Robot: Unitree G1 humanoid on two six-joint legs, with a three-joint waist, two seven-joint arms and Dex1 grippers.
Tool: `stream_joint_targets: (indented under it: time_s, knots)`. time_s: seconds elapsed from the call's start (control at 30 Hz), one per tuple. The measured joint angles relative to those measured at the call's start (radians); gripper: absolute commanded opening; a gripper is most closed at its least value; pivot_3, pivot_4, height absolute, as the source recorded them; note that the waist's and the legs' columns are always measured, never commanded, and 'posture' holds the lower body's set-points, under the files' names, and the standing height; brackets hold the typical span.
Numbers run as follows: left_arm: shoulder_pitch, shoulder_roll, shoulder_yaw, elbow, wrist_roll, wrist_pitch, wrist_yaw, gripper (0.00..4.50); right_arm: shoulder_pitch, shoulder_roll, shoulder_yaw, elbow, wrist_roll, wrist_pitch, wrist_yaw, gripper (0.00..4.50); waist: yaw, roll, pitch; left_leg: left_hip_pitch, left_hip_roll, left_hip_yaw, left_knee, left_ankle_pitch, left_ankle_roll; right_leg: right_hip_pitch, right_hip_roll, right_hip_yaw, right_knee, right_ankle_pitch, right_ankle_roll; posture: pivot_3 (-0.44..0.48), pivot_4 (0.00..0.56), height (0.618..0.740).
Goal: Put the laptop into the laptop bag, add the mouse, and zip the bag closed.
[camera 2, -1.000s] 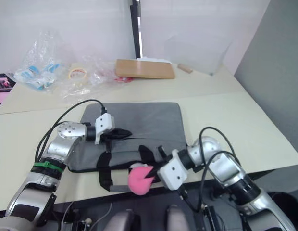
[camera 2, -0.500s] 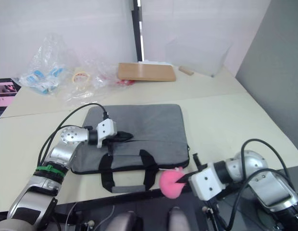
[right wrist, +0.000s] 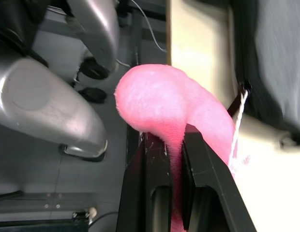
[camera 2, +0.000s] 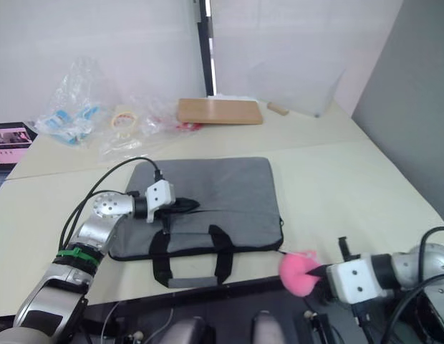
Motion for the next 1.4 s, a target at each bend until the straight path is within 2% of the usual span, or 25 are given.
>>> stream_joint_targets:
  time_s: [0.3,0.43,0.63,0.97,1.13,1.3,1.4]
  knots:
    - [0.003,-0.016,0.0,0.0,0.006,-0.02,0.009,0.0,-0.163,0.036,0.03,0.197,-0.048,-0.008,-0.085,0.01,0.005,0.001,-0.001,0.0,-0.002,0.0,0.0,0.0,0.001,0.0,0.0,0.0,0.0,-0.001,0.001,0.0,0.15,0.74]
    - [0.003,-0.017,0.002,0.001,0.007,-0.018,0.009,0.0,-0.352,0.09,0.135,0.351,-0.113,-0.006,-0.107,0.01,0.004,0.002,-0.001,0.003,-0.002,0.001,0.0,0.0,0.001,0.0,0.0,0.001,0.0,-0.001,0.001,0.0,0.15,0.74]
    - [0.004,-0.015,0.002,0.0,0.007,-0.018,0.007,0.0,-0.53,0.129,0.23,0.499,-0.185,-0.033,-0.129,0.01,0.004,0.002,-0.001,0.003,-0.002,0.001,0.0,-0.001,0.002,0.0,-0.001,0.001,0.0,0.0,0.001,0.0,0.15,0.74]
    - [0.017,-0.006,0.004,-0.017,0.007,-0.014,0.008,0.0,-0.662,0.18,0.312,0.61,-0.286,-0.039,-0.203,0.01,-0.004,0.003,-0.002,0.005,-0.002,0.002,0.0,-0.001,0.002,0.0,-0.001,0.003,0.001,0.0,0.001,0.0,0.15,0.74]
    - [0.022,-0.006,0.005,-0.03,0.007,-0.001,0.008,0.0,-0.652,0.169,0.319,0.558,-0.283,0.024,-0.201,0.01,-0.004,0.003,-0.002,0.004,-0.002,0.002,0.0,-0.001,0.002,0.0,-0.002,0.004,0.0,0.0,0.001,0.0,0.15,0.74]
    - [0.032,-0.001,0.009,-0.046,0.006,0.002,0.007,0.0,-0.598,0.096,0.31,0.352,-0.168,0.247,-0.087,0.01,-0.004,0.005,-0.003,0.003,0.0,0.002,-0.001,-0.003,0.003,-0.002,-0.003,0.004,0.0,-0.001,0.0,0.0,0.15,0.74]
    - [0.035,-0.005,0.009,-0.053,0.006,0.001,0.003,0.0,-0.509,-0.003,0.288,0.206,-0.043,0.39,0.038,0.01,0.002,0.005,-0.003,0.002,0.001,0.002,-0.002,-0.004,0.003,-0.003,-0.003,0.002,-0.001,-0.002,-0.001,0.0,0.15,0.74]
